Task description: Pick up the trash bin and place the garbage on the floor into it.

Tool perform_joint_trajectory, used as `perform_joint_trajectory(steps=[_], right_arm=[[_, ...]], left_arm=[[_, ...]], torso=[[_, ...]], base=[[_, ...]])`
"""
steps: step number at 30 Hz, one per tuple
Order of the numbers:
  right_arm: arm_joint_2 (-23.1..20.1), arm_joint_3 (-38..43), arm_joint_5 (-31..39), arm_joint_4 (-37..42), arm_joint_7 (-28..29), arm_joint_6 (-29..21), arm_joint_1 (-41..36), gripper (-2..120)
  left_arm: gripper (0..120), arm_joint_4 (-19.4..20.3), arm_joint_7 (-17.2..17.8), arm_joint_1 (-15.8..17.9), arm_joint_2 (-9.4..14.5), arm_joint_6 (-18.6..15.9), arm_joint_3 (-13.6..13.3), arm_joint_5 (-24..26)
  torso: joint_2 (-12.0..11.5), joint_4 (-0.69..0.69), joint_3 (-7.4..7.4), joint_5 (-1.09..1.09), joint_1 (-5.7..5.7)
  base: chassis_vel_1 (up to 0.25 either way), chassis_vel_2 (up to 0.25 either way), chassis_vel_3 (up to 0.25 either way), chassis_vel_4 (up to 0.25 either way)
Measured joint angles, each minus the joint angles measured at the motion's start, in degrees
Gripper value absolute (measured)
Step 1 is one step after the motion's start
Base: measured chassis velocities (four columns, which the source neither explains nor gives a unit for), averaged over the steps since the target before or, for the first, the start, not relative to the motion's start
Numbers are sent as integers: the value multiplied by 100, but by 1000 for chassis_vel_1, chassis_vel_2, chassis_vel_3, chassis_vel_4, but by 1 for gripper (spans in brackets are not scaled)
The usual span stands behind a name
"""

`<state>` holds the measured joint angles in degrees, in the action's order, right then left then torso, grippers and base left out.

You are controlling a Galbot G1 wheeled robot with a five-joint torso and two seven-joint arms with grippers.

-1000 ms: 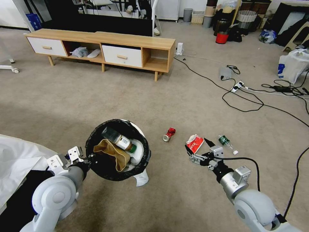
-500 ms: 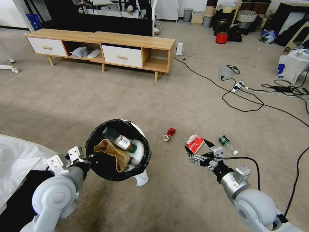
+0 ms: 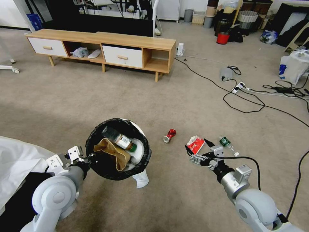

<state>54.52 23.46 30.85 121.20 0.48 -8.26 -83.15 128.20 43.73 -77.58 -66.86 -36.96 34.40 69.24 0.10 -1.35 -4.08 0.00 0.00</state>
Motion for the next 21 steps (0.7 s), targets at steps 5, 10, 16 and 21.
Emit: perform_joint_trajectory(steps=[5,10,16,21], right_arm=[[2,6,2,-2,-5,1,-2,100],[26,-3,0,-22,-8,13,5,100],[53,-18,-98,-59,-13,87,5,100],[44,-42,-153,-98,-33,254,-31,100]], left_arm=[[0,0,-3,0,0,5,0,-2],[0,-2,-10,3,5,9,2,-4],[0,-6,-11,1,-1,9,2,-8],[0,-23,-14,9,-3,10,2,-14]], torso=[[0,0,0,0,0],[0,0,0,0,0],[0,0,0,0,0],[0,0,0,0,0]], base=[[-33,63,44,-54],[-16,35,29,-35],[0,0,0,0],[0,0,0,0]])
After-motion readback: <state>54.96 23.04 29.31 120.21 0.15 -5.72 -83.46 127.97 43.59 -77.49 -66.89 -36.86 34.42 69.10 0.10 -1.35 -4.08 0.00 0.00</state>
